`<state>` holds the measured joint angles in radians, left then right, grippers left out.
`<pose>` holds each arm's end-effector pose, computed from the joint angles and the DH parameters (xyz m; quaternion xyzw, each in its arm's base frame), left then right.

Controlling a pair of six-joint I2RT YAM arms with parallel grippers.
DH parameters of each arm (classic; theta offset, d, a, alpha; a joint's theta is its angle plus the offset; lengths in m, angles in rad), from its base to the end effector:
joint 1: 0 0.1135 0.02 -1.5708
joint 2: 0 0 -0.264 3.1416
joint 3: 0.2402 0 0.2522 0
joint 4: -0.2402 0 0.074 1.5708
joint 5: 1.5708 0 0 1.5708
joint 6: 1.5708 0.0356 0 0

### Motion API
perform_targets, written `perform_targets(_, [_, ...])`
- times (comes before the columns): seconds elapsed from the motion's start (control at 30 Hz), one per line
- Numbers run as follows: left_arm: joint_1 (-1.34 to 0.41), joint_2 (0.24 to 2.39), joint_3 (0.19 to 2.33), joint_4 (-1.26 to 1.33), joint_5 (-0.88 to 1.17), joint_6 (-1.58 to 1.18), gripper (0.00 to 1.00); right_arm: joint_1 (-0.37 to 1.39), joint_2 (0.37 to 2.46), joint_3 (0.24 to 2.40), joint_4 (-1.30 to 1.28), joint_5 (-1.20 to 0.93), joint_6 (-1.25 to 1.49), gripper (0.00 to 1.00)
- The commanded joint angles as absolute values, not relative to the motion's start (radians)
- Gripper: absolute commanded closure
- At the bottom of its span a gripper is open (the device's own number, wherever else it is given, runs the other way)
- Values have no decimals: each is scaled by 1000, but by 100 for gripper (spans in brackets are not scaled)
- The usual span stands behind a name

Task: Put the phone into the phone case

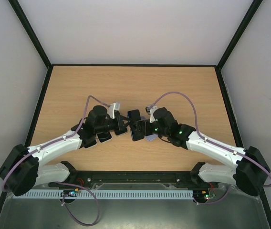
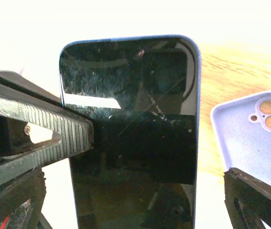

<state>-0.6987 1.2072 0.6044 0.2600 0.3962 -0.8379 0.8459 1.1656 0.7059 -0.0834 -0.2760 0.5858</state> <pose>0.1922 -0.1794 0.2349 0.0574 0.8073 -0.5082 0.2944 0.1617 0.1971 0.2453 -0.1789 0.8465 0.4099 0.2887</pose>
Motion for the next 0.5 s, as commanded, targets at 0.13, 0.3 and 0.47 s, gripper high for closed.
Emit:
perform_targets(0.13, [-608, 1058, 492, 434, 481, -880, 98, 803, 1073, 660, 10, -386, 553, 2])
perform_targets(0.3, [-561, 977, 415, 558, 547, -948, 98, 746, 1041, 590, 152, -564, 607, 3])
perform_targets(0.47, [-558, 908, 338, 697, 577, -1027, 98, 734, 1063, 567, 241, -659, 630, 8])
